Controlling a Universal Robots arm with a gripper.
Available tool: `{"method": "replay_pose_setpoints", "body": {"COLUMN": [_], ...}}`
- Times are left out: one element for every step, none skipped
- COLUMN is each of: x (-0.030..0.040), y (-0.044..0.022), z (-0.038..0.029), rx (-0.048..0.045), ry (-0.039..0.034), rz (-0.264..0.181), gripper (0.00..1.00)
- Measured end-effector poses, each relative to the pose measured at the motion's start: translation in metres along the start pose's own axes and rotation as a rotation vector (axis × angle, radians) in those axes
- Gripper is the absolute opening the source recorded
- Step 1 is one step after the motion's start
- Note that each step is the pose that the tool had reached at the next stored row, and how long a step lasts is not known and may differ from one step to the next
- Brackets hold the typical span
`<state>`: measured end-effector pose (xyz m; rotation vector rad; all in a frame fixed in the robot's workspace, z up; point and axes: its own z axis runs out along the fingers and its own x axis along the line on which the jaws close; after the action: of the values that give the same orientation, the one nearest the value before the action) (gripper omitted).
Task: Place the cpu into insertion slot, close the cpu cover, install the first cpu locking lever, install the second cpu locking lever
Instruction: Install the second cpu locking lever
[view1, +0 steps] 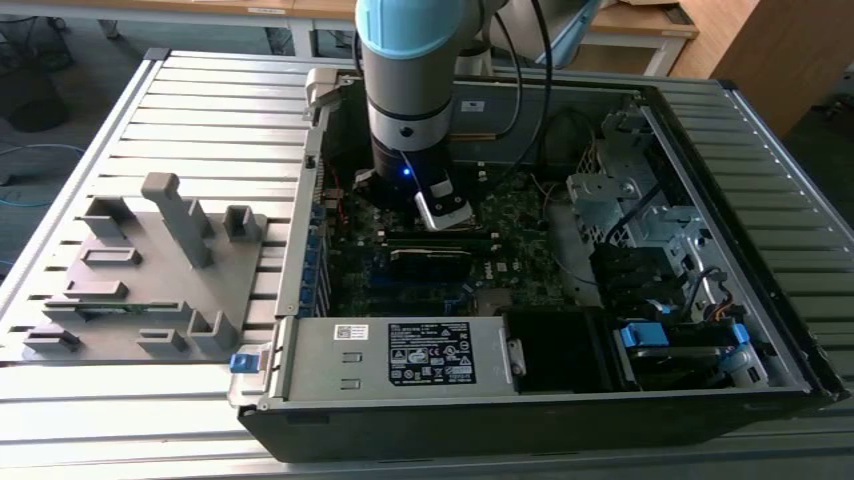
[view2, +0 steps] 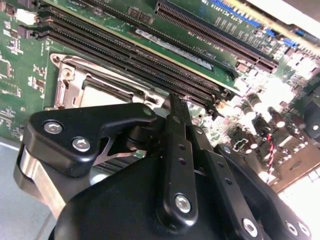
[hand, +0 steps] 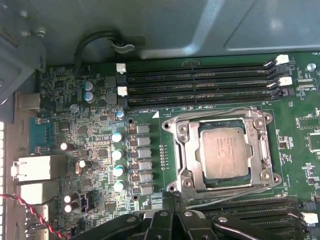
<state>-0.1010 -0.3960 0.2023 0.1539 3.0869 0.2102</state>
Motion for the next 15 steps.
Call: {"method": "replay_pose_setpoints", "body": {"x": [-0.0001,-0.0001,-0.0002,-0.0002,-0.0002,-0.0002,-0.0003,-0.0003,-0.0003,-0.0002,-0.0002,-0.0002,-0.0001,-0.0001,-0.0001], "y": [-0.0004,-0.0007,-0.001,-0.0014,-0.0018,-0.002,-0.002,-0.002,-0.0021,-0.0022,-0.0023,-0.0024,-0.0024,-0.0024,-0.0025], "z": [-0.0003,-0.0008,-0.0011,-0.0012,-0.0013,-0.0014,-0.0014,-0.0014,-0.0012,-0.0008,-0.0004,0.0,0.0006,0.0012,0.0016], "rx": [-0.0001,0.0,-0.0002,-0.0002,-0.0002,-0.0001,-0.0001,-0.0002,-0.0003,-0.0016,-0.004,-0.0073,-0.0112,-0.0143,-0.017], "ry": [0.0,0.0,-0.0001,-0.0002,-0.0001,-0.0001,-0.0001,-0.0001,-0.0001,-0.0001,0.0004,0.0008,0.001,0.0013,0.0015], "rz": [0.0,0.0,0.0,0.0,0.0,0.0,0.0,0.0,0.0,0.0,0.0,0.0,0.001,0.001,0.001], "gripper": [0.1,0.1,0.1,0.1,0.1,0.1,0.1,0.1,0.1,0.1,0.1,0.1,0.1,0.1,0.1]}}
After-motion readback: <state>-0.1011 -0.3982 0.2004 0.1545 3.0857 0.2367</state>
